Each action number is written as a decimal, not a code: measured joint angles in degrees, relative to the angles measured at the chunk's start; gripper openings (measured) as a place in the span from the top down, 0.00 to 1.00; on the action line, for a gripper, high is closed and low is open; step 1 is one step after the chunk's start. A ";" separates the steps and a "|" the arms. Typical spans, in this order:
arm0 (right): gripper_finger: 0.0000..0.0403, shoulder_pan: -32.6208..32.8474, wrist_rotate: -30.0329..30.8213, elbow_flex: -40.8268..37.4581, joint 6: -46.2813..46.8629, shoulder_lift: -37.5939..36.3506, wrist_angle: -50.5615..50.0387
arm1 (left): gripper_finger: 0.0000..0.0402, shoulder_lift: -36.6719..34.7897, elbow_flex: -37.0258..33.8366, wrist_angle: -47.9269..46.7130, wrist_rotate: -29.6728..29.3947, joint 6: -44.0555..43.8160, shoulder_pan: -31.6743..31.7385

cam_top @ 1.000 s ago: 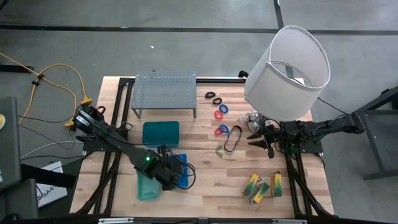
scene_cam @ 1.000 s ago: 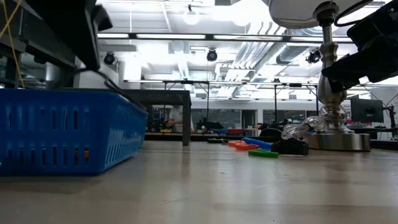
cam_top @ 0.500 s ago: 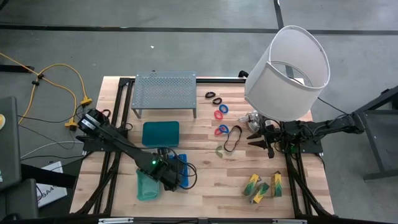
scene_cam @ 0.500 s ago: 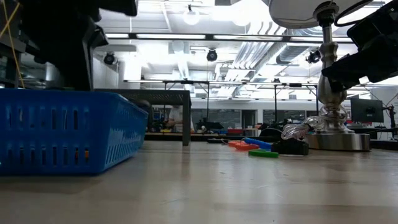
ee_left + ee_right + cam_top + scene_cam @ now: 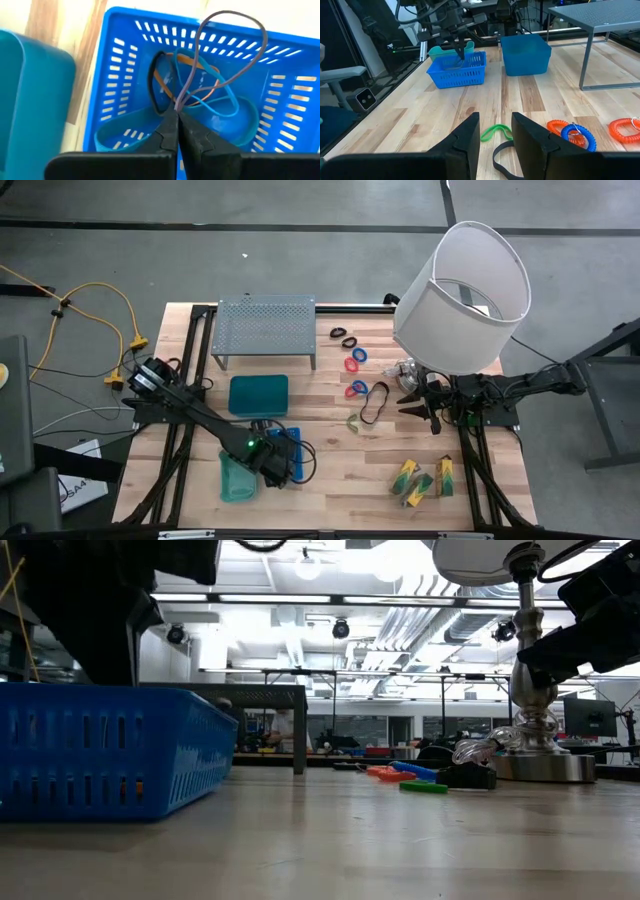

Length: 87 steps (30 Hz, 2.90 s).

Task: Pick & Place Office Desk Supplies
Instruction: Put the violet rubber band into the bottom blue bin, then put the black rubber band into the bottom blue bin

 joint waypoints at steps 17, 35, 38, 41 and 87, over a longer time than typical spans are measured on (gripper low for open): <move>0.75 0.02 -0.01 0.00 0.01 0.00 0.00 | 0.90 0.07 -0.39 0.06 0.80 0.00 -0.02; 0.75 0.01 -0.01 0.00 0.00 0.00 -0.02 | 0.83 -3.63 0.00 0.65 -1.25 5.20 2.47; 0.75 0.02 -0.02 0.00 -0.01 0.02 0.00 | 0.83 -5.95 0.02 0.63 -1.32 7.46 4.58; 0.75 0.01 -0.02 0.00 0.00 0.00 -0.02 | 0.83 -6.99 0.02 0.69 -1.30 9.74 6.44; 0.75 0.00 -0.01 0.00 0.01 0.01 -0.02 | 0.83 -6.69 -6.47 35.27 27.48 60.04 33.64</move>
